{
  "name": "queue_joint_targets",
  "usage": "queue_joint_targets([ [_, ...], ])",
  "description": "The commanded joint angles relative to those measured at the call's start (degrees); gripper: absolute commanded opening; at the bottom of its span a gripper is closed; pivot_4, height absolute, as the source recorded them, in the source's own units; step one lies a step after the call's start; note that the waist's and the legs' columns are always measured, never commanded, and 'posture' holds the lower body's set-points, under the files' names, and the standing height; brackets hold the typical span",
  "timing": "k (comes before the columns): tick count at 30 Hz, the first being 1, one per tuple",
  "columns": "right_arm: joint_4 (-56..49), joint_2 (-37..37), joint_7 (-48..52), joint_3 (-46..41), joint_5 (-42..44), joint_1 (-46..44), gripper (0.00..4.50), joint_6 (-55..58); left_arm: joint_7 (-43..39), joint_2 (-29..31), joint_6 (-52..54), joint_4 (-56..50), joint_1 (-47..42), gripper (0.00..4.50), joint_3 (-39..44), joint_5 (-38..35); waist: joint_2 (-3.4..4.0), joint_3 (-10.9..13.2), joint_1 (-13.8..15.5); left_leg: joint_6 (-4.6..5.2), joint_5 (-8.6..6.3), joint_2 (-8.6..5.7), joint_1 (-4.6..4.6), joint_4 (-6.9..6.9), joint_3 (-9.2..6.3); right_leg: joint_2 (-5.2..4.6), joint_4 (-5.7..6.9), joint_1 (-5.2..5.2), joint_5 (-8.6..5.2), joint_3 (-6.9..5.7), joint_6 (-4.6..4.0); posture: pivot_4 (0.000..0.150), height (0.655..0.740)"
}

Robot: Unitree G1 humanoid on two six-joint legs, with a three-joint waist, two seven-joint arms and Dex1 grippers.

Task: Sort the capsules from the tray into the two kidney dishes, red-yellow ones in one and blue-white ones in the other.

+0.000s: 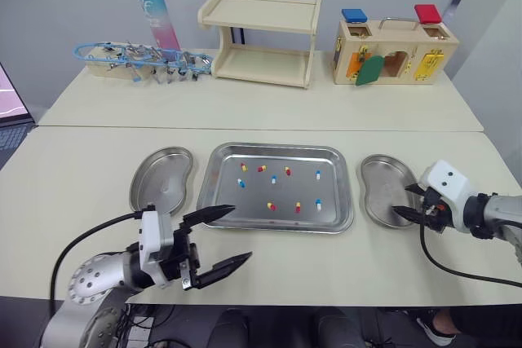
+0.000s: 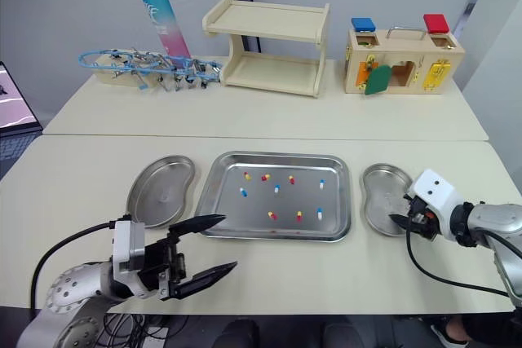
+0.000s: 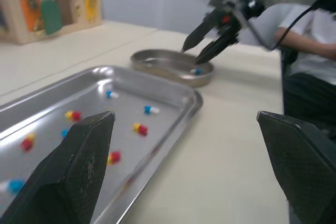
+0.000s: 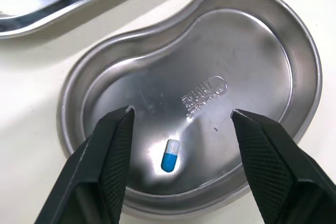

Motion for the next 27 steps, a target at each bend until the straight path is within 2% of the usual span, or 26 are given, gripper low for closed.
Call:
queue_joint_targets([
  [1, 4.4, -2.8, 6.1, -7.7, 2.0, 3.3, 3.00, -12.9, 2.8, 4.1, 0.7, 7.1, 2.5, 4.50, 10.6, 2.7, -0.02, 0.0, 0.0, 0.00, 0.00, 0.00, 0.01, 0.00, 0.00, 0.00, 0.00, 0.01, 0.00, -0.01, 0.00, 0.150, 0.7400],
  [5, 10.2, -4.9, 12.3, -12.9, 3.5, 7.5, 3.00, -23.3, 2.6, 8.2, -1.0, 18.1, 5.7, 4.50, 20.7, 5.0, -0.04, 0.0, -0.1, 0.02, -0.01, 0.00, 0.05, -0.03, 0.03, 0.00, -0.01, 0.01, -0.02, 0.00, -0.02, 0.150, 0.7400],
  [11, 20.4, -7.7, 19.1, -15.1, 3.1, 10.0, 3.00, -35.9, -0.8, 12.1, -3.2, 30.5, 8.5, 4.50, 28.6, 7.1, -0.08, 0.0, -0.2, 0.02, -0.01, 0.01, 0.12, -0.03, 0.05, 0.00, -0.02, 0.08, -0.02, 0.00, -0.02, 0.150, 0.7400],
  [15, 25.1, -9.2, 20.6, -16.2, 3.9, 10.9, 3.00, -36.7, -2.7, 15.0, -5.2, 37.4, 8.4, 4.50, 31.4, 8.4, -0.10, 0.0, -0.2, 0.01, -0.01, 0.01, 0.14, -0.05, 0.06, 0.00, -0.02, 0.08, -0.04, 0.00, -0.05, 0.150, 0.7400],
  [18, 24.5, -9.2, 21.1, -16.7, 4.3, 12.7, 3.54, -35.8, -2.9, 15.4, -5.7, 39.8, 8.1, 4.50, 32.8, 8.5, -0.09, 0.0, -0.2, 0.01, -0.01, 0.01, 0.14, -0.08, 0.07, -0.01, -0.02, 0.08, -0.04, 0.00, -0.05, 0.150, 0.7400],
  [21, 24.5, -8.9, 21.2, -16.5, 4.1, 14.2, 4.46, -36.6, -4.1, 15.4, -5.9, 39.8, 9.2, 4.50, 32.9, 8.8, -0.11, 0.0, -0.2, 0.01, -0.01, 0.02, 0.15, -0.08, 0.07, -0.01, -0.02, 0.08, -0.04, 0.00, -0.05, 0.150, 0.7400],
  [27, 24.9, -9.2, 21.3, -16.6, 4.4, 15.4, 4.46, -37.5, -5.7, 15.6, -3.4, 37.2, 9.6, 4.50, 32.9, 7.1, -0.11, 0.0, -0.2, 0.01, -0.01, 0.04, 0.18, -0.09, 0.08, 0.00, -0.01, 0.10, -0.04, 0.01, -0.05, 0.150, 0.7400],
])
